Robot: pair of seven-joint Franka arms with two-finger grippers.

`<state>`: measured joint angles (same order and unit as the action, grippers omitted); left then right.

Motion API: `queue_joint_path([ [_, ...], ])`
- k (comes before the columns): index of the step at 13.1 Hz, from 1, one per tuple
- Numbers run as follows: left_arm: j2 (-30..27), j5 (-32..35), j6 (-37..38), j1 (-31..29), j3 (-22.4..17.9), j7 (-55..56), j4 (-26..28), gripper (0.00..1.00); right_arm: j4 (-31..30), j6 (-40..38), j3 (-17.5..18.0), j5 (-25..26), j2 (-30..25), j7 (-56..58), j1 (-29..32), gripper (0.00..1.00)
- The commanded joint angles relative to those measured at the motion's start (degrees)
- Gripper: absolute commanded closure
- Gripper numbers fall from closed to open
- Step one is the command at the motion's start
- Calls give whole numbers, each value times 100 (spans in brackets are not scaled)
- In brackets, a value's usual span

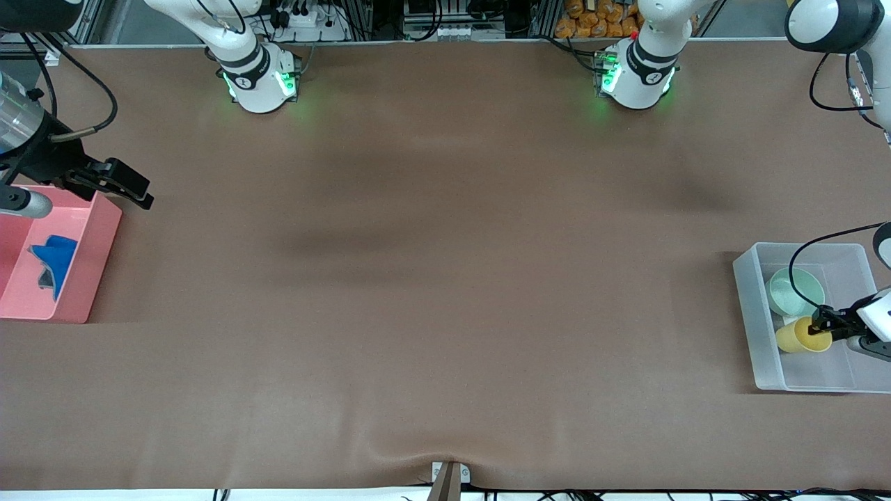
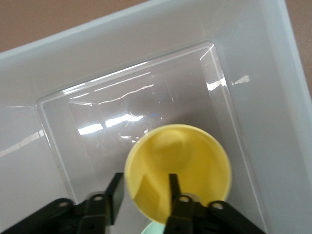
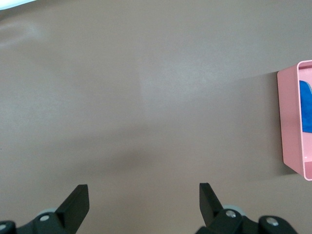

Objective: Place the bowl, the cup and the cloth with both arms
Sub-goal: 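Lower the yellow cup into the clear bin beside the bowl and release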

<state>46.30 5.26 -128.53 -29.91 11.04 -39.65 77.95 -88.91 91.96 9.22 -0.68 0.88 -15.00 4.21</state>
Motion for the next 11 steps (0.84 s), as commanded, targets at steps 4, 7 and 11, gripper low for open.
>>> queue_joint_path([
  [4, -690, -51, 679, 29, 143, -114, -87, 0, 181, -108, -16, 94, 88, -11, -52, 0],
  [7, -1419, -25, 1363, 99, 451, 455, -69, 0, 172, -108, -16, 94, 88, -3, -35, 0],
  [11, -2246, 19, 2489, 196, 1021, 1940, -34, 0, 172, -108, -16, 94, 88, -3, -26, 0],
])
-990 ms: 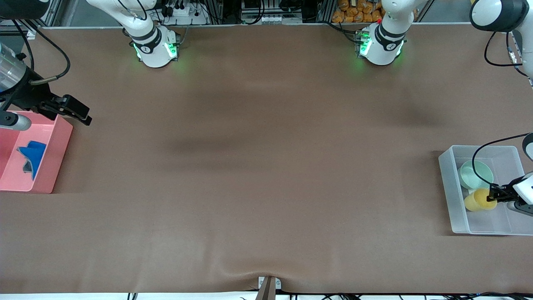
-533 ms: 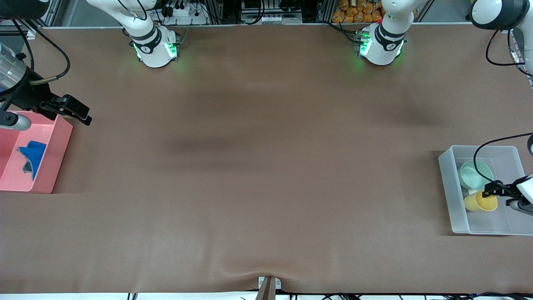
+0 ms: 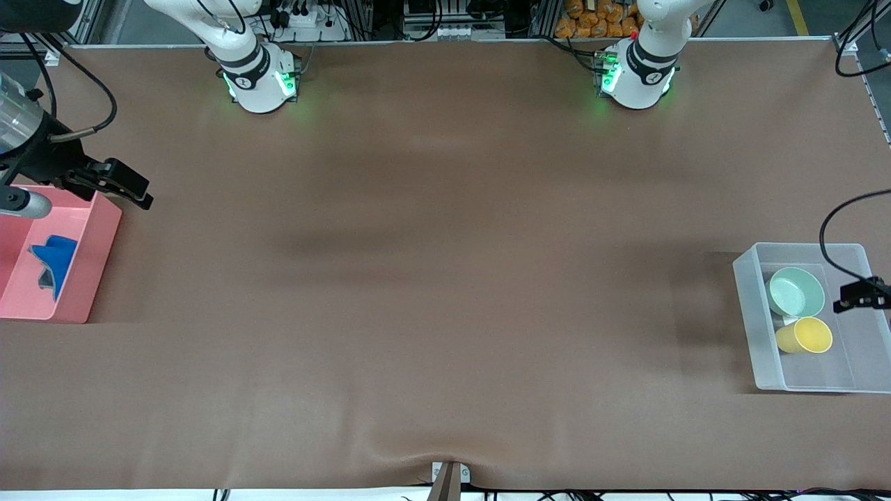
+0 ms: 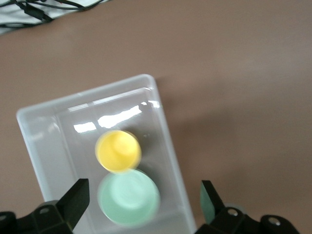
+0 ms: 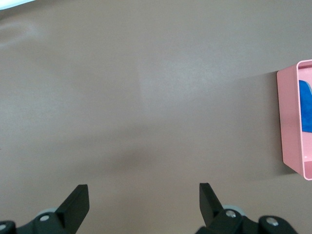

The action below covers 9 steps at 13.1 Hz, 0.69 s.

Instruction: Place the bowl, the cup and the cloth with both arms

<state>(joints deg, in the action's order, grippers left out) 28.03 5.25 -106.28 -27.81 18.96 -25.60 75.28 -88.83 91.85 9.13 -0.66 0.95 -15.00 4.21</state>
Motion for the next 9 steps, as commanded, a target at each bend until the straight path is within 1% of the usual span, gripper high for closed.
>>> queue_joint_path([
  [1, -595, 20, 370, -14, 387, 782, 241, 0, 165, -97, -8, 92, 81, -2, -26, 0],
  [4, -1044, 29, 836, -14, 906, 1494, 329, 0, 165, -97, -8, 92, 81, -11, -26, 0],
  [7, -1387, 29, 907, -23, 1153, 1699, 513, 0, 165, -115, -8, 92, 81, -2, -8, 0],
  [9, -1546, 29, 1012, -23, 1293, 1663, 497, 0, 165, -115, -8, 92, 90, -2, -8, 0],
])
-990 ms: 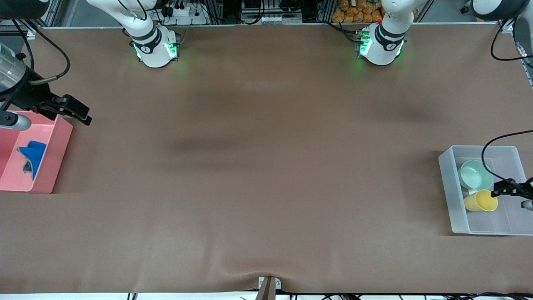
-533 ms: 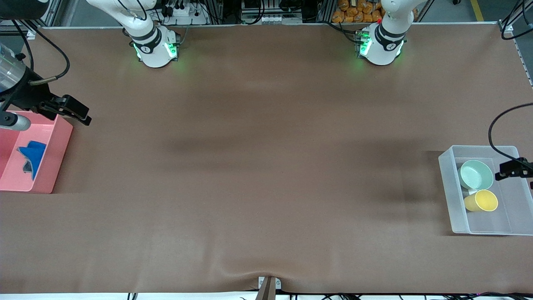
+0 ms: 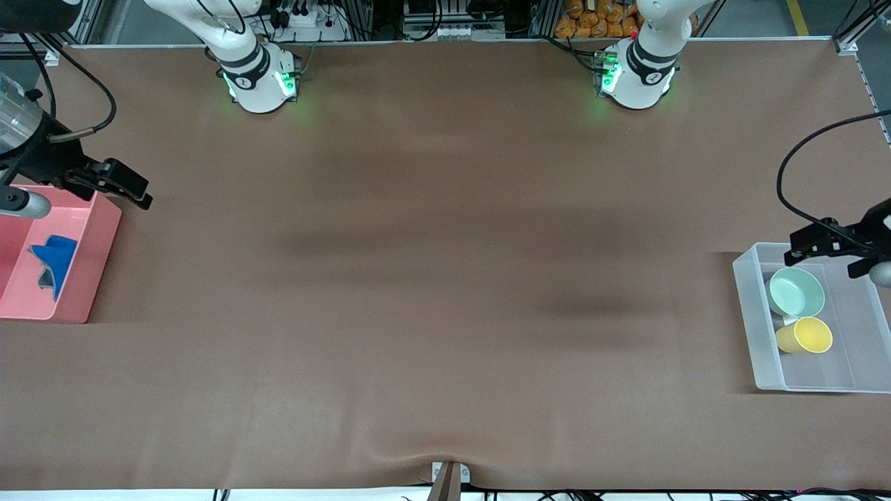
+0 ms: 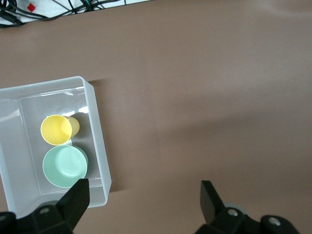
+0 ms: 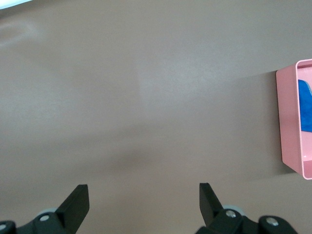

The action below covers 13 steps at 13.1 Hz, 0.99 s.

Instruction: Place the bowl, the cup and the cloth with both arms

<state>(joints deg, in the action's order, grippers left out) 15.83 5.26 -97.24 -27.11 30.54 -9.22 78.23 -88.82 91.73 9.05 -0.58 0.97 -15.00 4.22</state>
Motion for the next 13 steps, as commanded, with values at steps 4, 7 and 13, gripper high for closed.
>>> queue_joint_path([
  [4, -738, -16, 425, 273, 42, 419, 332, 0, 163, -111, 0, 85, 88, -3, 0, 0],
  [7, -1020, -69, 452, 1722, -1511, 491, 535, 0, 146, -111, -8, 85, 88, -11, 0, 0],
  [13, -1644, -368, 469, 2720, -2746, 483, 1220, 0, 137, -287, -8, 85, 88, -11, 0, 0],
])
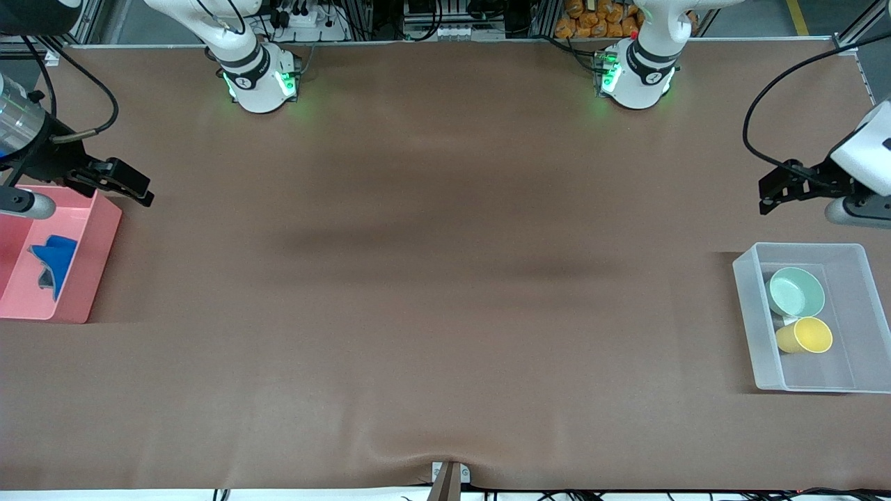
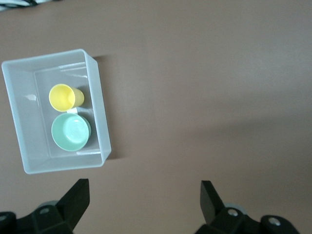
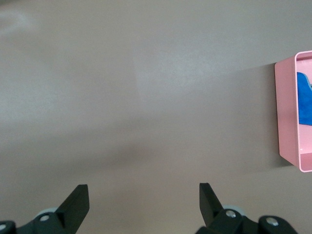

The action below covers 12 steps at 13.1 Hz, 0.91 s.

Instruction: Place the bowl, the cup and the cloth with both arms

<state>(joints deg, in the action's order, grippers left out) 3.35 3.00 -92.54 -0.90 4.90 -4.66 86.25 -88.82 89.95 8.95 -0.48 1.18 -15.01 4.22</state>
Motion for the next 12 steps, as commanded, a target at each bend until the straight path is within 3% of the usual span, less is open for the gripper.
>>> queue_joint_path([
  [1, -492, -142, 8, 107, -174, 35, 541, 0, 137, -109, 2, 74, 75, -11, 8, 0],
  [12, -396, -98, 201, 213, -138, 325, 393, 0, 154, -285, -33, 12, 102, 24, 70, 0],
])
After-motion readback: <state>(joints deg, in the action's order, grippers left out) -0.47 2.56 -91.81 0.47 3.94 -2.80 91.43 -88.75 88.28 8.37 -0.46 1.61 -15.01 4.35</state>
